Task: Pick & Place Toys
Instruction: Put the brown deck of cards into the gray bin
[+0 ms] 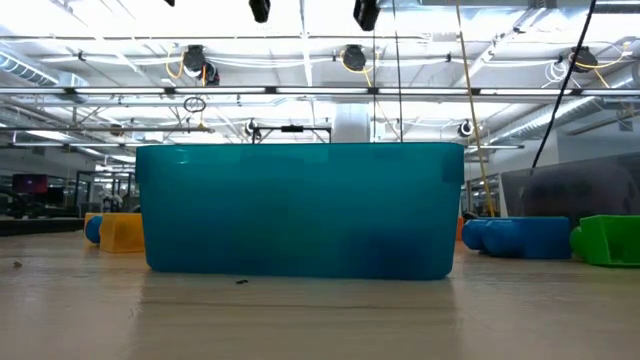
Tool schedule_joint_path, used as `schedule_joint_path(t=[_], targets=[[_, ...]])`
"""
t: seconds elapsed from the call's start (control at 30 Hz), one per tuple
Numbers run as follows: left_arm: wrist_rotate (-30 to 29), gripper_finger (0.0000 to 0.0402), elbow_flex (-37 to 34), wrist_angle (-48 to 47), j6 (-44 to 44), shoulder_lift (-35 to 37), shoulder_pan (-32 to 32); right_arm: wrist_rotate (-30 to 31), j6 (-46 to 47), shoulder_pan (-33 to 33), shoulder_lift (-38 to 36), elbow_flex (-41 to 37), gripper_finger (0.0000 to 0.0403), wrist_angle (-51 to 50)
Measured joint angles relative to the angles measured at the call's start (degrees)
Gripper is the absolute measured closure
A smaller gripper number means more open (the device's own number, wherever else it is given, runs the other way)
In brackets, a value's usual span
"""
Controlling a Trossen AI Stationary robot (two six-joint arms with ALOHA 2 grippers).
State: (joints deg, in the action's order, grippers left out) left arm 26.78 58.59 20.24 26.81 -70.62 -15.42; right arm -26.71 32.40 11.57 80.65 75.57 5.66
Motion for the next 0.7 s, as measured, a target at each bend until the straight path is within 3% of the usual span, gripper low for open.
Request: schedule_joint_path(t=[0.1,0.23,0.5,0.7], targets=[[0.2,0.032,0.8,-1.0,-0.9,1.3,-0.8,-0.4,-0.1,2.0,-1.5,0.0,0.0235,0.0],[1.2,0.0321,5.0,-12.5,-5.3,4.6,-1.6,-0.5,-0.3,4.8,-3.6,0.0,0.0207,-0.2],[0.4,0.0319,18.7,-50.9,-16.2,9.8,-1.1,-0.5,-0.2,6.4,-5.4,0.0,0.0191,0.0],[-5.2,0.0318,20.0,-74.2,-13.5,14.7,3.1,-0.4,-0.3,5.9,-5.3,0.0,0.0197,-2.4]])
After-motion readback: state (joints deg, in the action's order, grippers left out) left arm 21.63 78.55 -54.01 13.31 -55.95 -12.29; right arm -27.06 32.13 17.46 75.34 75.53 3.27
